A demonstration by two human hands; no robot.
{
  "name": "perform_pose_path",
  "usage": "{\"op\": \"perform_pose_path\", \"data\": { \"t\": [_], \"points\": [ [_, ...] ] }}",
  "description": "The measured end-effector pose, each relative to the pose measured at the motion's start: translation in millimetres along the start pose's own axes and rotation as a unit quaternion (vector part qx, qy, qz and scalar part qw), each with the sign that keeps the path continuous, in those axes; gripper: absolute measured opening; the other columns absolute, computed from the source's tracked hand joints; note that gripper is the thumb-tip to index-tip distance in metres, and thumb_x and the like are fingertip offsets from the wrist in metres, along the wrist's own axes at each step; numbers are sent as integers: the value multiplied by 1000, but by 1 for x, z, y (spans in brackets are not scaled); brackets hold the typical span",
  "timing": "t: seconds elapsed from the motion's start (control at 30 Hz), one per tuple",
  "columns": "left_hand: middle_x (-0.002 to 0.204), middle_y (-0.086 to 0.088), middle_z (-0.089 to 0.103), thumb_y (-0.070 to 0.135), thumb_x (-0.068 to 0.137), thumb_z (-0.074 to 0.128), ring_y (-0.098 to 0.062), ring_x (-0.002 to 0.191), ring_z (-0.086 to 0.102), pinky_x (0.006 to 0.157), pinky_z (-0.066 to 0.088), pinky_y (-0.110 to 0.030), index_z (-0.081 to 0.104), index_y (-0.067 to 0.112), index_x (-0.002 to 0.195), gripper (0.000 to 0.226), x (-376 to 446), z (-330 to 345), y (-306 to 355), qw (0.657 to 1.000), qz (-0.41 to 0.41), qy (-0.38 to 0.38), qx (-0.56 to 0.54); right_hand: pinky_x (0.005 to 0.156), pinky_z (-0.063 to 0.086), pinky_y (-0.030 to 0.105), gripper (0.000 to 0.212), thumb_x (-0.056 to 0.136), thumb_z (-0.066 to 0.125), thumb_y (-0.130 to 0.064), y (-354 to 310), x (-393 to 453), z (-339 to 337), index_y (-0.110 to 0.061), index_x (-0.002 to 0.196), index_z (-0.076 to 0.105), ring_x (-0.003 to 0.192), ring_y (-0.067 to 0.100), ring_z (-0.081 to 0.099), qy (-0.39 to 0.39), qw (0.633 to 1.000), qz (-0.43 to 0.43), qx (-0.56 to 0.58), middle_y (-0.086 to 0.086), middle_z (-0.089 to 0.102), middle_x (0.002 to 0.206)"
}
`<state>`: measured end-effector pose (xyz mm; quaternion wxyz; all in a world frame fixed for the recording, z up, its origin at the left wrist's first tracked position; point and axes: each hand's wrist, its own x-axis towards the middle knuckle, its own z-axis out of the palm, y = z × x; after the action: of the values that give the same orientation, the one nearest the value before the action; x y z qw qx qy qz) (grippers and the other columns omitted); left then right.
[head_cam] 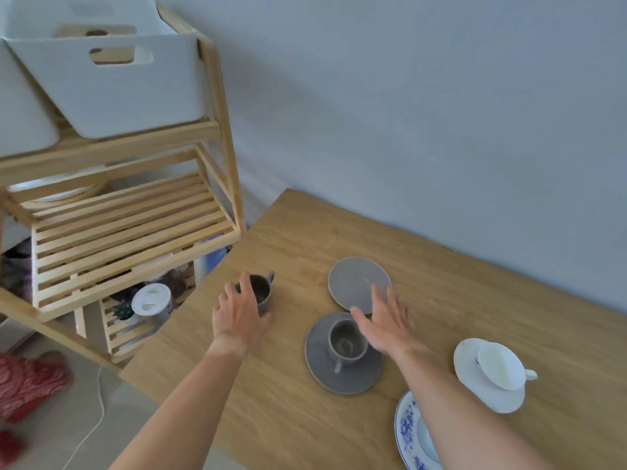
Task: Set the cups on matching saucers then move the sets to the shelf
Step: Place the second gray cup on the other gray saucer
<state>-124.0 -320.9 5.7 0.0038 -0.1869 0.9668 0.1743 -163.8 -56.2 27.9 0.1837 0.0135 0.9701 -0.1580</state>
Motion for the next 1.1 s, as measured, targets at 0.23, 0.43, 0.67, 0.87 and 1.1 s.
{"op": "perform_pose_path", "data": {
  "t": [0.23,0.43,0.67,0.87,1.1],
  "points": [
    [127,-13,45,35,74,82,-33,110,60,89,56,-45,33,13,136,82,21,0,-1,993,9,-14,-118,122,6,51,85,92,36,-68,0,13,-5,-26,158,2,152,33,4,-6,1000,18,-4,10,0,166],
    [123,-10,46,37,68,86,-24,103,57,82,57,-34,41,11,129,80,39,8,24,983,100,6,-152,118,16,52,83,94,41,-63,18,23,-4,-25,158,6,148,36,16,-8,997,76,16,16,15,162],
    [121,-7,56,40,62,82,-17,110,53,90,52,-31,47,15,129,79,65,34,85,943,251,-41,-217,110,31,51,88,84,59,-65,22,38,1,-26,153,20,136,37,35,5,990,126,65,18,36,146],
    [124,-1,55,43,63,78,-21,111,57,89,53,-39,41,26,132,80,70,45,130,934,277,-96,-203,95,49,40,75,70,81,-37,21,49,0,-30,137,48,120,23,56,21,964,115,240,0,62,126],
    [128,3,54,56,59,69,-20,113,57,86,54,-43,42,31,134,84,66,60,145,942,285,-94,-149,62,62,34,68,73,77,3,23,67,-3,-32,123,48,84,22,73,-2,898,178,402,8,71,104]
  ]
}}
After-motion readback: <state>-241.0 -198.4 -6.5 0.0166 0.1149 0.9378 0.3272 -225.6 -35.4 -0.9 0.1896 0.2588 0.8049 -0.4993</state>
